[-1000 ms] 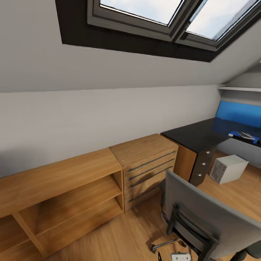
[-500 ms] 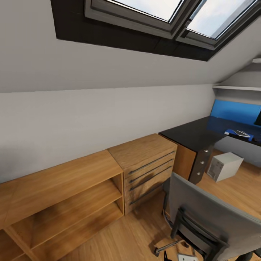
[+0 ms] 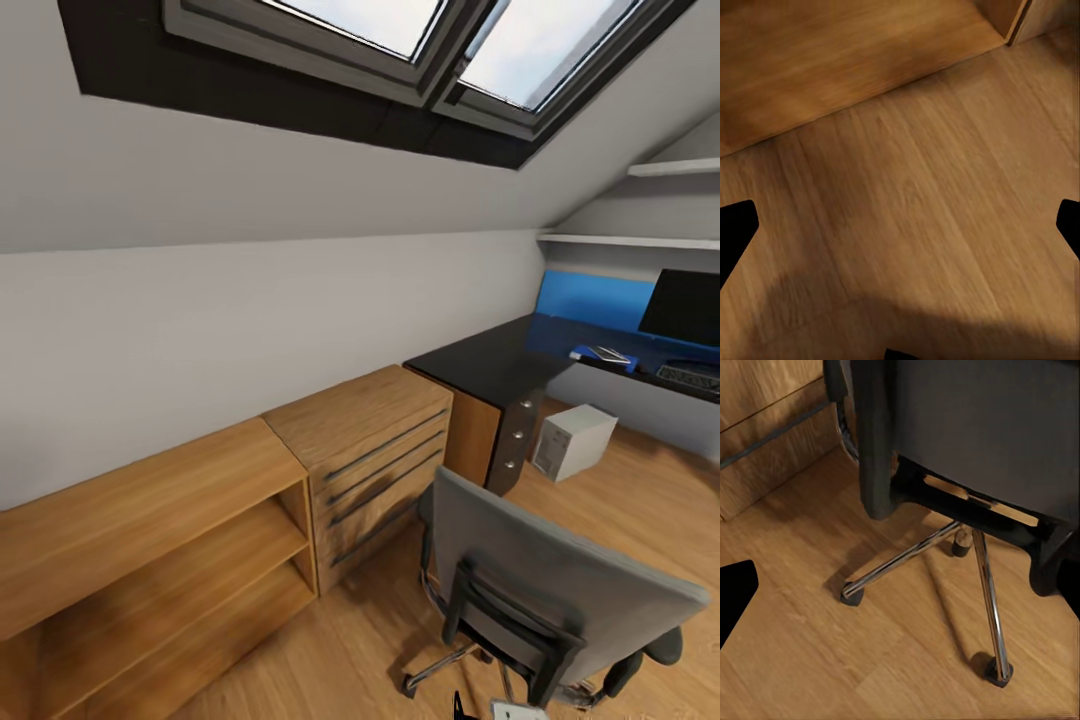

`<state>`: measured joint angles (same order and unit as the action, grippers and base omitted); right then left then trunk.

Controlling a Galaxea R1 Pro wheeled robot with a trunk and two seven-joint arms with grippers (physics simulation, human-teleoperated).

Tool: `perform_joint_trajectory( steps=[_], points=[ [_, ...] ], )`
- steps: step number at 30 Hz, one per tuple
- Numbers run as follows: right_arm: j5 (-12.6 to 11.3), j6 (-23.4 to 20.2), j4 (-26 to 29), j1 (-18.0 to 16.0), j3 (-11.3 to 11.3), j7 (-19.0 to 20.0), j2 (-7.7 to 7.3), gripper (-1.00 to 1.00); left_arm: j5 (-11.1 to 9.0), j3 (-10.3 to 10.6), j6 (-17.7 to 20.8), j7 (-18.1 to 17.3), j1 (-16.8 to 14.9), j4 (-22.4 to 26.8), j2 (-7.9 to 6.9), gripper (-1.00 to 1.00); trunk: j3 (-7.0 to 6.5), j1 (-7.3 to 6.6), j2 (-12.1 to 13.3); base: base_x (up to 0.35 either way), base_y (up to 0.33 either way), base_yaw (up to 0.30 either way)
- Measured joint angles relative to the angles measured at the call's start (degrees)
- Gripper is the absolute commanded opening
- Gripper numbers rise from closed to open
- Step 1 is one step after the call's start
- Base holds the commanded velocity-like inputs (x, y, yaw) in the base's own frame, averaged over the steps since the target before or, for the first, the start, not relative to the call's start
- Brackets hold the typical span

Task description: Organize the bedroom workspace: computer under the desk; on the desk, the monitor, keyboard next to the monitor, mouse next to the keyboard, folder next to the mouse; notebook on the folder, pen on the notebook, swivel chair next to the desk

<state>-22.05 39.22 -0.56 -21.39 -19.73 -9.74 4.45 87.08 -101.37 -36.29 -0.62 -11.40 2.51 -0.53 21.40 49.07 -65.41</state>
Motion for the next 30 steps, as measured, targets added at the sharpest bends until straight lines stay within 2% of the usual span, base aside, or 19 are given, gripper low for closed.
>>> perform_joint_trajectory(
  steps=[15, 22, 30],
  points=[
    [-0.1, 0.0, 0.0, 0.0, 0.0, 0.0, -0.05, 1.00, -0.3, -0.4, 0.7, 0.2, 0.0, 0.0, -0.29, 1.00, 2.70, 3.30, -6.0, 0.000, 0.000, -0.258],
    [-0.1, 0.0, 0.0, 0.0, 0.0, 0.0, -0.07, 1.00, -0.3, -0.5, 3.5, 0.1, 0.0, 0.0, -0.30, 1.00, 3.95, 4.83, -8.8, 0.001, 0.009, -0.258],
    [-0.1, 0.0, 0.0, 0.0, 0.0, 0.0, -0.09, 1.00, -0.1, -0.4, 5.6, 0.1, 0.0, 0.0, -0.14, 1.00, 5.39, 6.58, -12.0, 0.070, 0.239, -0.258]
  ],
)
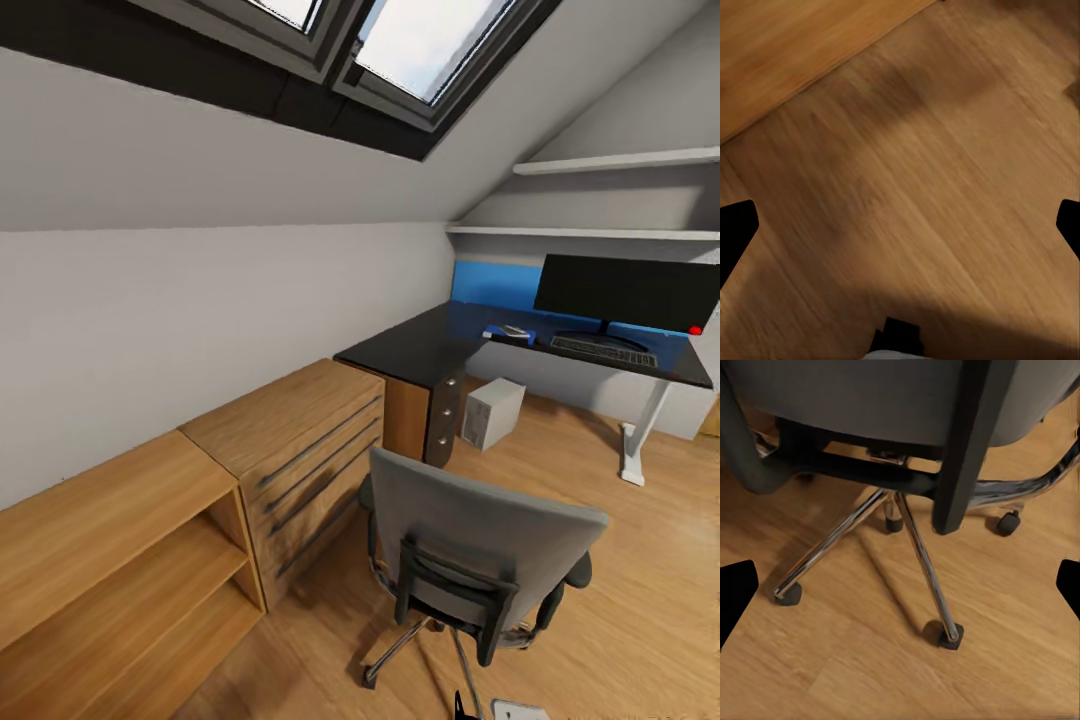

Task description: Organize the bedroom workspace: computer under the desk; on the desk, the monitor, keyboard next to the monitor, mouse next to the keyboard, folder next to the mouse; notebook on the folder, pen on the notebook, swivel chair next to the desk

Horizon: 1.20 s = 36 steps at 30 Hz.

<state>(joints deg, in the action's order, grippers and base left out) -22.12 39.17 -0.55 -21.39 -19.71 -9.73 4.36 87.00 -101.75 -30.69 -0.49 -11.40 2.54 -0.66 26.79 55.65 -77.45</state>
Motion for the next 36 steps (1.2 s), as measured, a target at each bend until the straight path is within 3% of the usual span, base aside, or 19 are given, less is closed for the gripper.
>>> perform_joint_trajectory(
  steps=[8, 36],
  points=[
    [0.0, 0.0, 0.0, 0.0, 0.0, 0.0, 0.00, 1.00, -0.1, 0.0, 1.6, -0.1, 0.0, 0.0, -0.01, 1.00, 1.44, 1.77, -3.2, 0.042, 0.191, -0.258],
    [0.0, 0.0, 0.0, 0.0, 0.0, 0.0, 0.00, 1.00, 0.0, 0.0, 2.0, -0.1, 0.0, 0.0, 0.13, 1.00, 6.47, 7.92, -14.4, 0.001, 0.031, -0.258]
  ],
)
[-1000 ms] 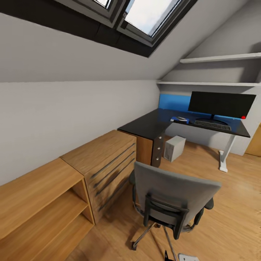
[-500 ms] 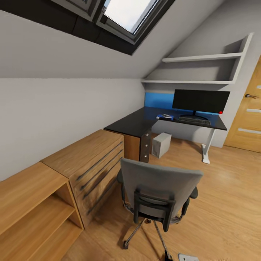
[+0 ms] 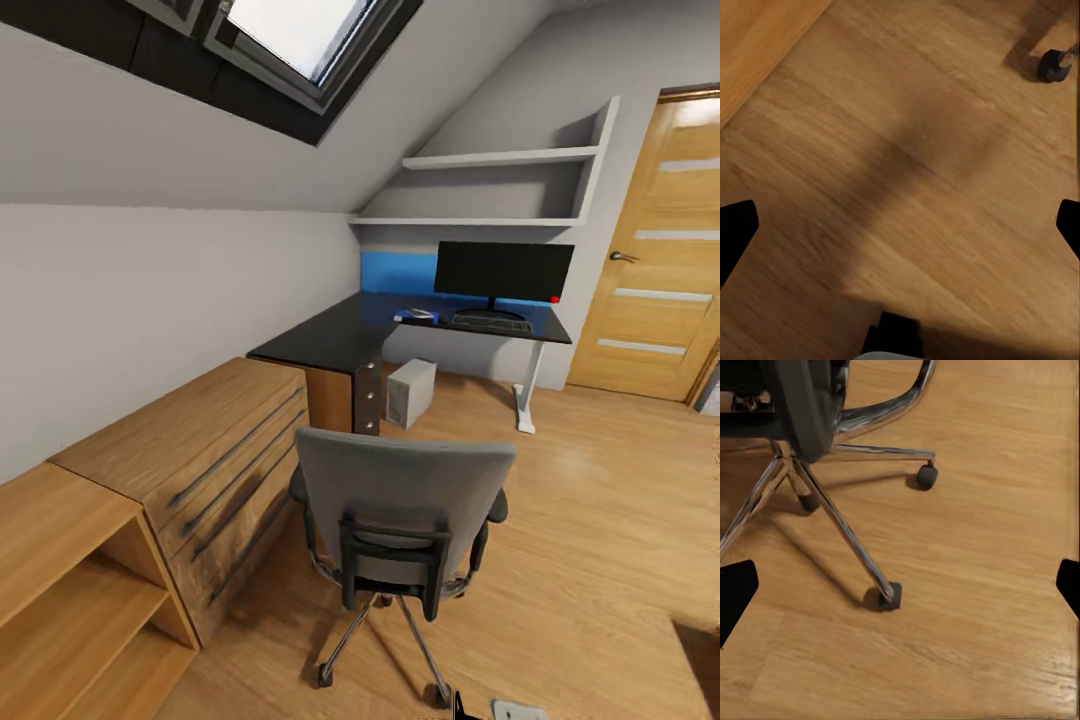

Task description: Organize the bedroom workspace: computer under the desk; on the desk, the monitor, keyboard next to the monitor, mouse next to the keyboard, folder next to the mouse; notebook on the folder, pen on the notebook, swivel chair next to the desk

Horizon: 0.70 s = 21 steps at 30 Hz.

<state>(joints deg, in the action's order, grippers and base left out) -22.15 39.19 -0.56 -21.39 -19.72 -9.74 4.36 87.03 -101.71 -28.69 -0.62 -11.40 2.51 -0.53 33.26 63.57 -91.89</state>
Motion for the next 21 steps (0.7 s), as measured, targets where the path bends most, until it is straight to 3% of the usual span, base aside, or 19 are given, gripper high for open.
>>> perform_joint_trajectory(
  steps=[21],
  points=[
    [0.0, 0.0, 0.0, 0.0, 0.0, 0.0, 0.09, 1.00, -0.2, 0.1, -0.6, 0.0, 0.0, 0.0, -0.07, 1.00, 3.63, 4.61, -8.4, 0.000, 0.003, -0.258]
  ],
)
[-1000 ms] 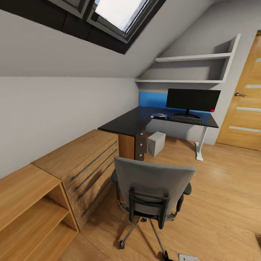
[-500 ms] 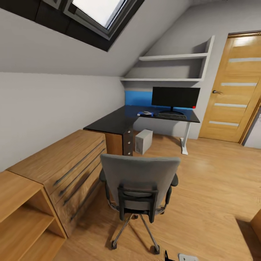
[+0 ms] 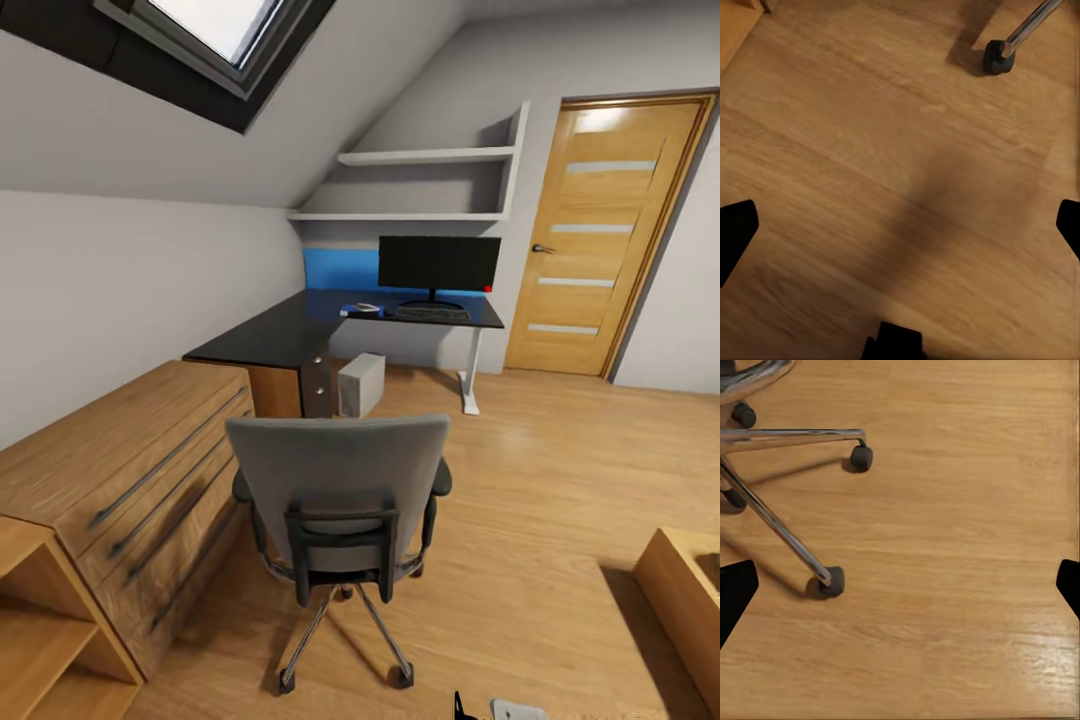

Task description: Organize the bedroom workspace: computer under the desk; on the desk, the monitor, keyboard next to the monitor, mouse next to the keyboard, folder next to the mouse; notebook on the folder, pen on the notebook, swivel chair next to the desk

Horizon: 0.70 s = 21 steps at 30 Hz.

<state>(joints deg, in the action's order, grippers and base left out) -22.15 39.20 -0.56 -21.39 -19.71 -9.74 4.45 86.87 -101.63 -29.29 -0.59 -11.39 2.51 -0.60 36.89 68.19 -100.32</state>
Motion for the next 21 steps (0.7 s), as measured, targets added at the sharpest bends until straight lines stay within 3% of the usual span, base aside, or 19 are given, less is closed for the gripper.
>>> perform_joint_trajectory(
  steps=[12, 21],
  points=[
    [0.0, 0.0, 0.0, 0.0, 0.0, 0.0, 0.00, 1.00, 0.0, 0.0, -0.3, 0.0, 0.0, 0.0, 0.05, 1.00, 1.96, 2.64, -4.8, 0.000, 0.000, -0.252],
    [0.0, 0.1, 0.0, 0.0, 0.0, 0.0, 0.01, 1.00, -0.1, 0.0, -0.2, 0.0, 0.0, 0.0, -0.01, 1.00, 3.57, 4.61, -8.4, 0.000, 0.000, -0.169]
  ],
)
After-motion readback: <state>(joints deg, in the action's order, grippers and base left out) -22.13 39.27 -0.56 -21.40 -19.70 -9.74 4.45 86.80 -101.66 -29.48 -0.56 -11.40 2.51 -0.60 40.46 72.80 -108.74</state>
